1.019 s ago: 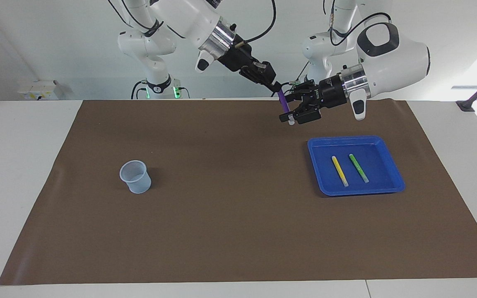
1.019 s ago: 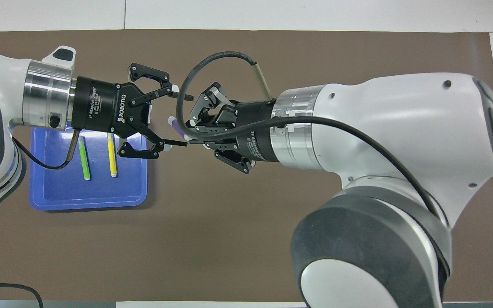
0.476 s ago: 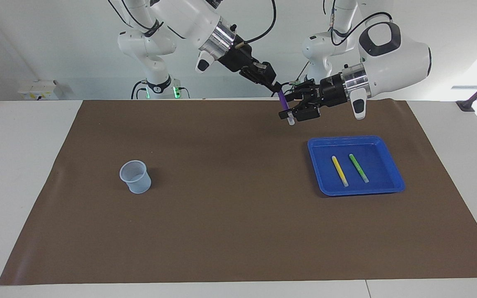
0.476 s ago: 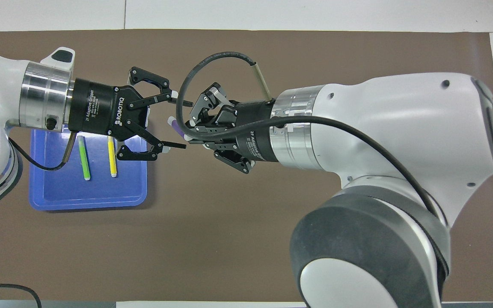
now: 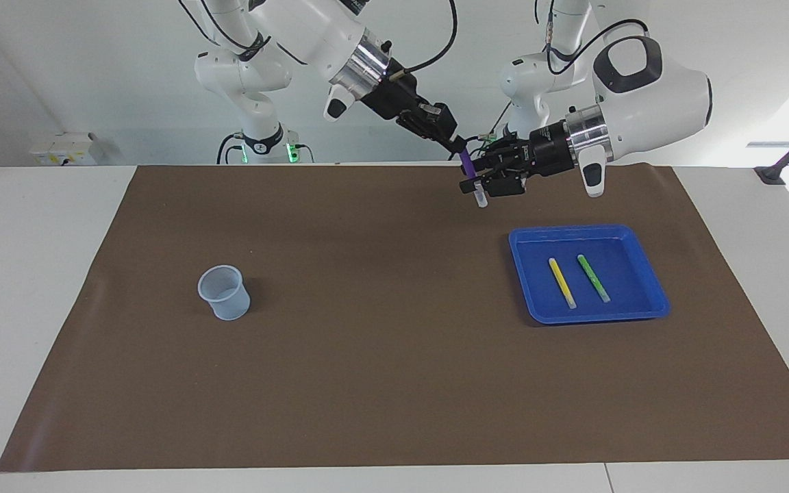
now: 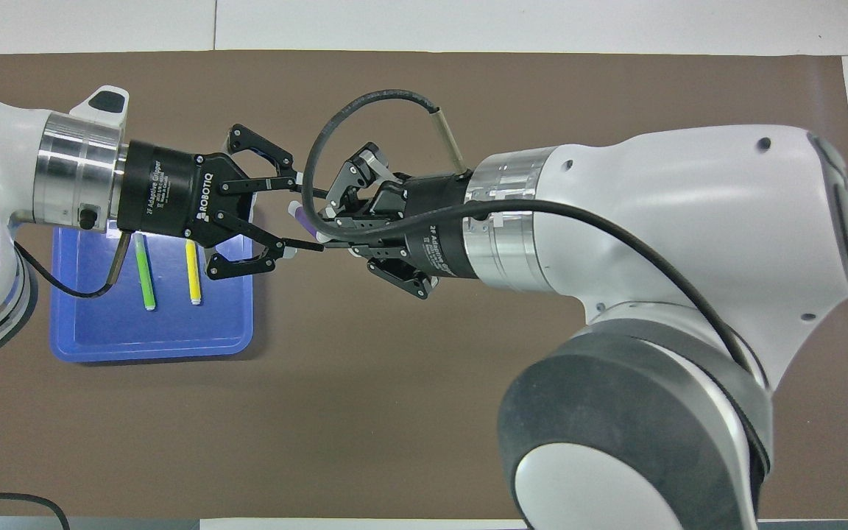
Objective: Right arm passes pens to left for tray arrangement
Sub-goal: 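Close the left gripper on the purple pen and open the right gripper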
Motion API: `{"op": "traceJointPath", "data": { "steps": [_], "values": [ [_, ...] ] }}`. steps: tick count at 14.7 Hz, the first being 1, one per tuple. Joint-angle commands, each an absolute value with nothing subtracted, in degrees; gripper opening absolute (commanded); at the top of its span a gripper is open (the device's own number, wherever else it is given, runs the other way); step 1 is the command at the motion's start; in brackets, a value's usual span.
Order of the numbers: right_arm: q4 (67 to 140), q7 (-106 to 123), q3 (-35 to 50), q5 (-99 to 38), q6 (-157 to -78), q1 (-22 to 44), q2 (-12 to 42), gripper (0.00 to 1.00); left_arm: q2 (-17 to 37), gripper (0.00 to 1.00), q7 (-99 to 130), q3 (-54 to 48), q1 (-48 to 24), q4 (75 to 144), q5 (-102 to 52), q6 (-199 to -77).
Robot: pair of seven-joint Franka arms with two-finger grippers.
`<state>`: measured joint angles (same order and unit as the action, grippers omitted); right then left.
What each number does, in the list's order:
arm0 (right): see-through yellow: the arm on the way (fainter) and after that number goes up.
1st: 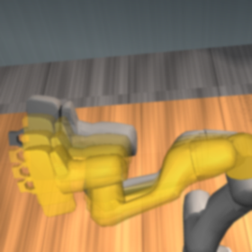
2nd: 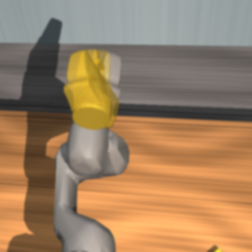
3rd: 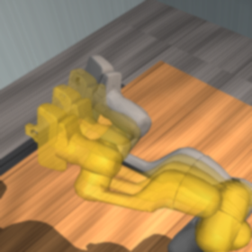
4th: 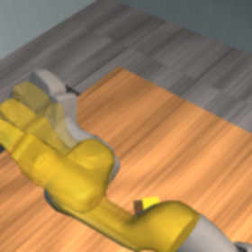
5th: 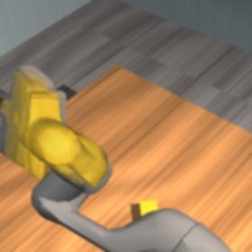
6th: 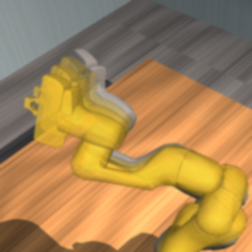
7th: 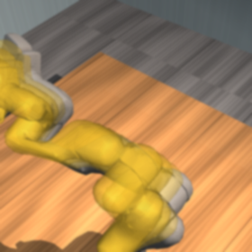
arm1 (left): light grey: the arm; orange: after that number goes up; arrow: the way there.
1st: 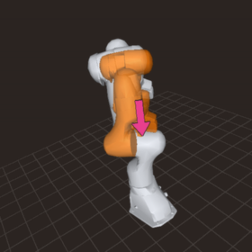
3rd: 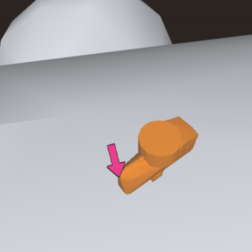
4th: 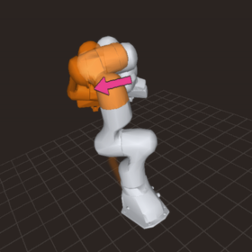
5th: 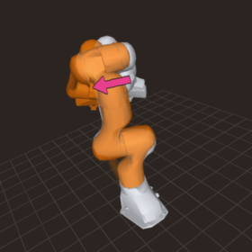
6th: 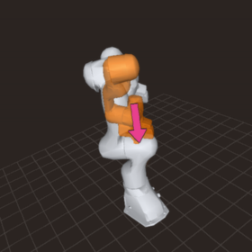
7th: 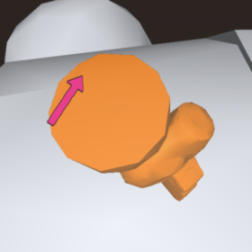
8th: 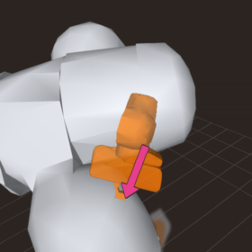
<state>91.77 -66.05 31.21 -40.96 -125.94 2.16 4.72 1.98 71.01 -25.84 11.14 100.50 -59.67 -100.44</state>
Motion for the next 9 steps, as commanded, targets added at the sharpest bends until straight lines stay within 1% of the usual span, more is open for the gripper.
{"op": "traceJointPath", "data": {
  "steps": [1, 3, 4, 5, 6, 7, 9],
  "values": [
    [91.49, -66.09, 31.73, -40.43, -126.47, 2.11, 5.10, 0.00, -0.35, 0.48, 69.70, -25.31, 12.48, 102.74, -60.47, -98.79],
    [91.49, -66.09, 31.73, -40.43, -126.56, 2.11, 5.10, 0.00, -0.35, 0.45, 69.70, -25.31, 12.57, 102.74, -60.47, -98.70],
    [91.49, -66.09, 31.73, -40.43, -126.48, 2.11, 5.10, 0.00, -0.44, 0.40, 69.52, -25.31, 12.66, 102.74, -60.47, -98.70],
    [91.58, -66.09, 31.73, -40.17, -126.47, 2.11, 5.10, 0.00, -0.44, 0.31, 69.09, -25.31, 12.57, 102.74, -60.38, -98.70],
    [91.58, -66.09, 31.73, -39.99, -126.39, 2.11, 5.10, 0.00, -0.53, 0.14, 69.00, -25.31, 12.57, 102.74, -60.29, -98.79],
    [91.58, -66.09, 31.73, -39.82, -126.39, 2.11, 5.10, 0.00, -0.70, 0.00, 68.82, -25.31, 12.39, 102.74, -60.29, -98.79],
    [91.58, -66.09, 31.73, -39.81, -126.39, 2.11, 5.10, 0.00, -1.49, 0.00, 67.59, -25.31, 12.30, 103.18, -59.94, -98.79]
  ]
}}
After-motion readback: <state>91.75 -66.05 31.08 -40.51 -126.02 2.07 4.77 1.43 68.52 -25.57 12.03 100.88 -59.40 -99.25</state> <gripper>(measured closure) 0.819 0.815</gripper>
